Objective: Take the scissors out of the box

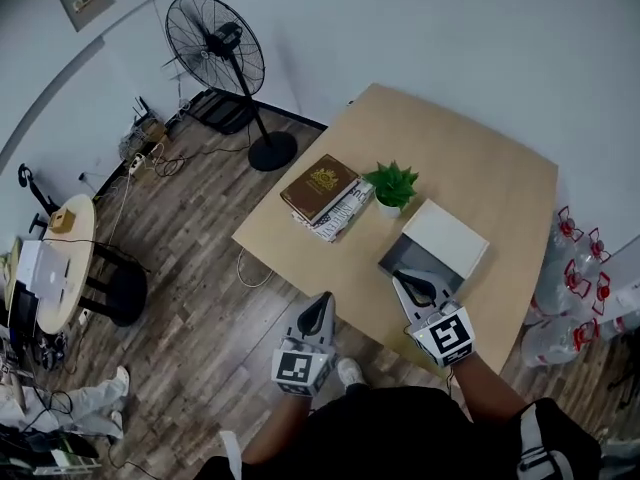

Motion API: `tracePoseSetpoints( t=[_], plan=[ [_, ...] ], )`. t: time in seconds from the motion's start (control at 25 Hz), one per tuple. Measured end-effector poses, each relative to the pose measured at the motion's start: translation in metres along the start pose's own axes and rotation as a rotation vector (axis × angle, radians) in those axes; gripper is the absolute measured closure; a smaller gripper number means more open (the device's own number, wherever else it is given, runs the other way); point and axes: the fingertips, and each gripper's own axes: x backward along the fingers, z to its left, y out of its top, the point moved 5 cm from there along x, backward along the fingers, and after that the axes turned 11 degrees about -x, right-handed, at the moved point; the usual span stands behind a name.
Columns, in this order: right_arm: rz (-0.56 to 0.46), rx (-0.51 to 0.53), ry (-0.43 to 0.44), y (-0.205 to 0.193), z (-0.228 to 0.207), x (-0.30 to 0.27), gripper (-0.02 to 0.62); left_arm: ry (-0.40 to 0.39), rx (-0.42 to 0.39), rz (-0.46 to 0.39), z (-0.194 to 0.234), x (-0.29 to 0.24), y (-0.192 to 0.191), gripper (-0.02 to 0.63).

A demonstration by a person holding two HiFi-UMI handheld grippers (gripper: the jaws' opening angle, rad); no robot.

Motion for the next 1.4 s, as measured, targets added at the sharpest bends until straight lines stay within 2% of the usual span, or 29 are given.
tracePoseSetpoints(
  t=[0.36, 0.6, 0.72, 0.8, 0.92, 1.24, 1.4],
  plan=[
    [0.055, -0.013, -0.184, -0.01, -0.033, -0.022, 0.598, -0.164, -0.004, -0.024, 0.034, -0.034, -0.001, 0.606],
    [0.171, -0.028, -0.265, -0.029, -0.074, -0.013, 0.533, -0.221, -0.005, -0.037, 0.032, -0.053, -0.002, 0.606],
    [0.283, -0.014, -0.259, -0.046, -0.091, -0.015, 0.497, -0.237, 0.01, -0.025, 0.03, -0.065, -0.002, 0.606],
    [0.36, 0.001, -0.244, -0.06, -0.103, -0.017, 0.479, -0.234, 0.018, -0.045, 0.028, -0.075, 0.003, 0.606],
    [0.495, -0.004, -0.212, -0.085, -0.116, -0.02, 0.474, -0.222, 0.027, -0.061, 0.024, -0.085, 0.007, 0.606],
    [0.838, -0.022, -0.084, -0.167, -0.13, -0.03, 0.466, -0.183, 0.054, -0.016, 0.017, -0.091, -0.007, 0.606],
    [0.955, -0.012, -0.07, -0.195, -0.135, -0.032, 0.46, -0.148, 0.068, 0.003, 0.015, -0.088, -0.011, 0.606]
  ],
)
